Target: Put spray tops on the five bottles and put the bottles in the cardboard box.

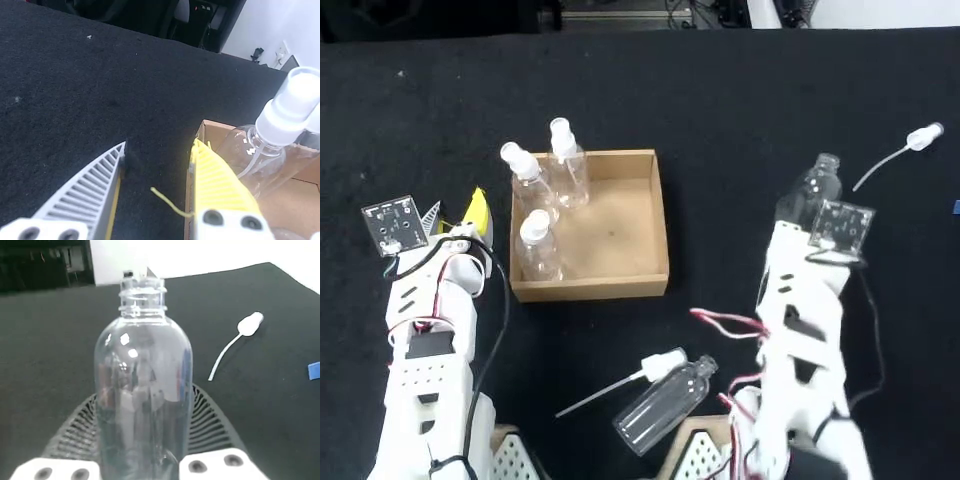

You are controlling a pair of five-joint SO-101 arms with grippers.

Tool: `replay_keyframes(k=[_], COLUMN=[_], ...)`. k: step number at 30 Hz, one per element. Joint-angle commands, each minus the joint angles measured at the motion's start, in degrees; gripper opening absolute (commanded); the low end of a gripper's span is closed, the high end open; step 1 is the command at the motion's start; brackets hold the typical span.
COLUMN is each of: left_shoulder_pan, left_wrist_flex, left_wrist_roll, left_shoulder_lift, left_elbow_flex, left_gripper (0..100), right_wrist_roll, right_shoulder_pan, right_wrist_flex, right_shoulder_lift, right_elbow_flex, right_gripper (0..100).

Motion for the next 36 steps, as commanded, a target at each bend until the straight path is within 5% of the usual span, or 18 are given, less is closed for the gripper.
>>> replay_keyframes(k=[1,9,29,36], left_shoulder_pan=[0.4,0.5,0.5,0.5], left_wrist_flex=[-1.4,-1.4,-1.4,-1.4], left_wrist_roll=[-0.4,-0.4,-0.4,-0.4], left_shoulder_lift=[-1.1,-1.0,-1.0,-1.0], left_elbow_flex=[-0.6,-0.6,-0.6,-0.6], left_gripper=[19,19,19,19], right_wrist_roll=[0.8,-0.8,-0.4,-0.4], right_shoulder_pan=[1.5,1.4,1.4,1.3], right_wrist_flex=[-6.9,-35.9,-63.4,-64.7], right_shoulder_lift=[7.3,22.7,54.3,55.4], right_elbow_flex=[-3.7,-0.8,-6.5,-6.5], right_gripper=[1.1,1.0,1.4,16.4])
